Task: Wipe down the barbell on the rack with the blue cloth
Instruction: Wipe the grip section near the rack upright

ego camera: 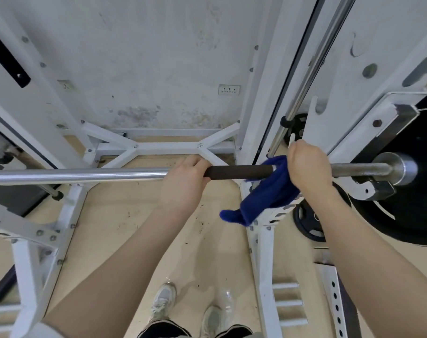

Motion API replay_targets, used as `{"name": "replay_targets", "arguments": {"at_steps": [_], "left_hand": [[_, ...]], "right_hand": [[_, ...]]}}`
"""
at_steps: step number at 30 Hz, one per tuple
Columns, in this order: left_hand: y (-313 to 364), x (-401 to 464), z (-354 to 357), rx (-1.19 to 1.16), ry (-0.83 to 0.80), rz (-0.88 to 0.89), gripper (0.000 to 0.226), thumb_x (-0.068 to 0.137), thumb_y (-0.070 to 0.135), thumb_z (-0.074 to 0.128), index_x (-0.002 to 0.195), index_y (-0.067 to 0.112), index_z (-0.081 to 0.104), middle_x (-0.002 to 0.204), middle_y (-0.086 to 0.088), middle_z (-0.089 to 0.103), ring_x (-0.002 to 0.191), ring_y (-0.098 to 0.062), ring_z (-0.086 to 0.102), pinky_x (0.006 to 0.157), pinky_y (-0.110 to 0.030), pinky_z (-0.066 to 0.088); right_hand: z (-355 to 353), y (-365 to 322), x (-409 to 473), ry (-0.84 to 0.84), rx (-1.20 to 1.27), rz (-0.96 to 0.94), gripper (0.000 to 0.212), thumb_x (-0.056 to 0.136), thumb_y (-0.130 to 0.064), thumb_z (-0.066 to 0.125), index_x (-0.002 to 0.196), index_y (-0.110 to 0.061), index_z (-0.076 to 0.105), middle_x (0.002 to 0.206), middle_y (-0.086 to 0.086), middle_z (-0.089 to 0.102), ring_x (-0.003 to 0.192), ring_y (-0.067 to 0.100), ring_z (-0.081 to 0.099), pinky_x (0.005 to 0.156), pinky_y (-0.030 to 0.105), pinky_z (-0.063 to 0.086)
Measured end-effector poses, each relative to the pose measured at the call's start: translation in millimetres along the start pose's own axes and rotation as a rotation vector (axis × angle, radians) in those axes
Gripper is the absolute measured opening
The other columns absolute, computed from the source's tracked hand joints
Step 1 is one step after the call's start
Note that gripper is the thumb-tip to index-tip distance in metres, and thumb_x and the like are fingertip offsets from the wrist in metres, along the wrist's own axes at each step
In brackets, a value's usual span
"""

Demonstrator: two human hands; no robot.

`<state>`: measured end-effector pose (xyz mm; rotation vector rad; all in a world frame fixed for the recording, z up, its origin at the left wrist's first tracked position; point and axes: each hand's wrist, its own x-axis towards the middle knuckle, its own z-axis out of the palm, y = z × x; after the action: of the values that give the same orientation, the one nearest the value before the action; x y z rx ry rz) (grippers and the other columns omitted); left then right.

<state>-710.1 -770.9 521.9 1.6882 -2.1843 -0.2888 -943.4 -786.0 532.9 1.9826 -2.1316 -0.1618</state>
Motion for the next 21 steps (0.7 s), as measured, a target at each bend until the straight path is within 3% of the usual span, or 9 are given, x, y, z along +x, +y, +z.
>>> {"name": "replay_targets", "arguments": {"at_steps": [2,6,8,10,12,15,17,21], "left_hand": [[3,1,-2,0.006,-0.017,-0.018,0.025,0.089,0.018,0.056,0.113,0.012,0.058,0.113,-0.005,0.057,0.102,-0.026,0.051,0.067,-0.029,0.034],[6,3,-3,0.030,-0.004,-0.043,0.023,0.089,0.020,0.056,0.111,0.015,0.059,0.111,-0.001,0.057,0.103,-0.023,0.050,0.063,-0.029,0.036],[5,3,-3,0.031,-0.016,-0.049,0.022,0.089,0.021,0.056,0.110,0.015,0.059,0.110,-0.002,0.057,0.103,-0.024,0.050,0.062,-0.031,0.037],[4,3,-4,0.023,-0.018,-0.054,0.021,0.089,0.021,0.057,0.109,0.015,0.060,0.109,-0.002,0.058,0.103,-0.024,0.051,0.063,-0.032,0.040],[4,4,-4,0.017,-0.025,-0.061,0.022,0.089,0.022,0.057,0.109,0.015,0.059,0.109,-0.002,0.058,0.104,-0.023,0.050,0.065,-0.032,0.041],[3,4,-2,0.006,-0.023,-0.056,0.021,0.089,0.021,0.057,0.109,0.013,0.059,0.108,-0.003,0.057,0.105,-0.024,0.048,0.065,-0.032,0.039],[2,4,-1,0.017,-0.009,-0.040,0.020,0.088,0.019,0.058,0.106,0.011,0.059,0.106,-0.004,0.058,0.103,-0.025,0.048,0.064,-0.033,0.039],[-7,9,-1,-0.038,-0.027,0.036,0.018,0.082,0.012,0.064,0.097,0.004,0.063,0.093,-0.013,0.062,0.092,-0.034,0.053,0.063,-0.031,0.031]], "right_hand": [[-3,-10,4,0.024,0.113,0.057,0.017,0.089,0.001,0.046,0.105,0.002,0.052,0.096,0.018,0.059,0.084,0.035,0.061,0.069,0.040,0.046],[-6,-65,-6,0.051,0.192,-0.037,0.012,0.093,-0.013,0.047,0.102,-0.007,0.049,0.077,0.007,0.052,0.064,0.023,0.054,0.061,0.033,0.043],[-9,-65,-7,0.044,0.176,-0.097,0.015,0.092,-0.018,0.049,0.103,-0.008,0.047,0.083,0.007,0.055,0.064,0.021,0.047,0.060,0.031,0.038],[-13,-43,-5,-0.012,0.102,-0.122,0.019,0.089,-0.018,0.054,0.103,-0.008,0.047,0.094,0.008,0.058,0.070,0.023,0.053,0.062,0.033,0.037],[-16,-21,-4,-0.056,0.059,-0.044,0.020,0.092,-0.015,0.048,0.110,-0.006,0.046,0.099,0.010,0.058,0.082,0.028,0.060,0.069,0.035,0.041],[-18,-33,-7,-0.004,0.098,0.031,0.018,0.094,-0.012,0.044,0.111,-0.005,0.047,0.101,0.012,0.058,0.083,0.030,0.062,0.070,0.036,0.044],[-23,-71,-10,0.030,0.204,-0.027,0.015,0.095,-0.009,0.041,0.107,-0.007,0.051,0.099,0.010,0.058,0.082,0.028,0.063,0.069,0.037,0.045],[-22,-125,-10,0.093,0.397,-0.237,0.012,0.097,-0.014,0.040,0.094,-0.013,0.052,0.092,0.004,0.055,0.074,0.022,0.054,0.069,0.032,0.034]]}}
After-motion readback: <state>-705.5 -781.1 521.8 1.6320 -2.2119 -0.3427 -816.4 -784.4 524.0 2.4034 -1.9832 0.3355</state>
